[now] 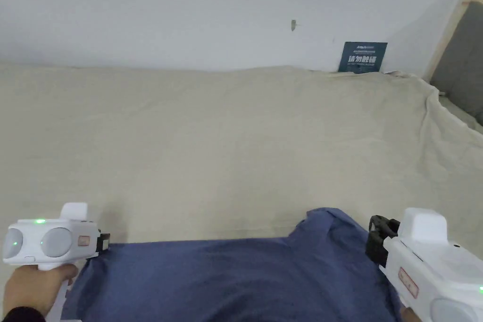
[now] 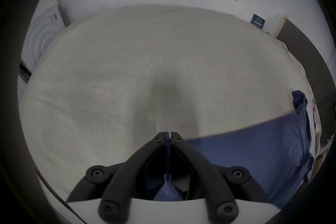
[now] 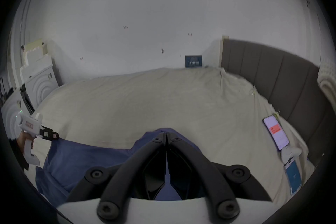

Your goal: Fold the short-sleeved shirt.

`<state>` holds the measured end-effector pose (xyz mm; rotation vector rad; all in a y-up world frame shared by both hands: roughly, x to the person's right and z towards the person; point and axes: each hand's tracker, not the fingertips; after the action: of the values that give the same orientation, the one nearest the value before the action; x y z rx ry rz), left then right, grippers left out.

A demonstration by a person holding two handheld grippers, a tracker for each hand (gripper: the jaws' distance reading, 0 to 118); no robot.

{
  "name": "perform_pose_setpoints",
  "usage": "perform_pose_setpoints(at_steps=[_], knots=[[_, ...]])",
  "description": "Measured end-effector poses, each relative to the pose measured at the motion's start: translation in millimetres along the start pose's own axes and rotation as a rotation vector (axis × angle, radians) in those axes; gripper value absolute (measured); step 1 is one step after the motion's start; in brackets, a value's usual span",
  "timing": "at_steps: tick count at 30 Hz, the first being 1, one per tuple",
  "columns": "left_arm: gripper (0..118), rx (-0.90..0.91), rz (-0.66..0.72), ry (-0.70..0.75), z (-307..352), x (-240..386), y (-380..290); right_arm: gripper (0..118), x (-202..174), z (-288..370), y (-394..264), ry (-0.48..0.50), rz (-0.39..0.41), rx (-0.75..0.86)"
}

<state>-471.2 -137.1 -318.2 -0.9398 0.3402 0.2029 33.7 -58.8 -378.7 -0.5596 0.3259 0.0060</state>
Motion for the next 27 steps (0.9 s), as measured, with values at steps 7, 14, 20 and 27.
perform_pose_setpoints(at_steps=[7, 14, 20, 27], knots=[[1, 0.102, 0.011, -0.066, 47, -13, -5, 26, 30, -73, 2, -0.047, 0.004, -0.201], [1, 0.137, 0.033, -0.088, 74, -16, -8, 76, 41, -141, -17, -0.110, 0.056, -0.377], [1, 0.128, 0.042, -0.085, 75, -18, -8, 50, 33, -154, -27, -0.104, 0.073, -0.458], [1, 0.119, 0.051, -0.070, 72, -22, -14, 2, 35, -130, -22, -0.045, 0.067, -0.375]])
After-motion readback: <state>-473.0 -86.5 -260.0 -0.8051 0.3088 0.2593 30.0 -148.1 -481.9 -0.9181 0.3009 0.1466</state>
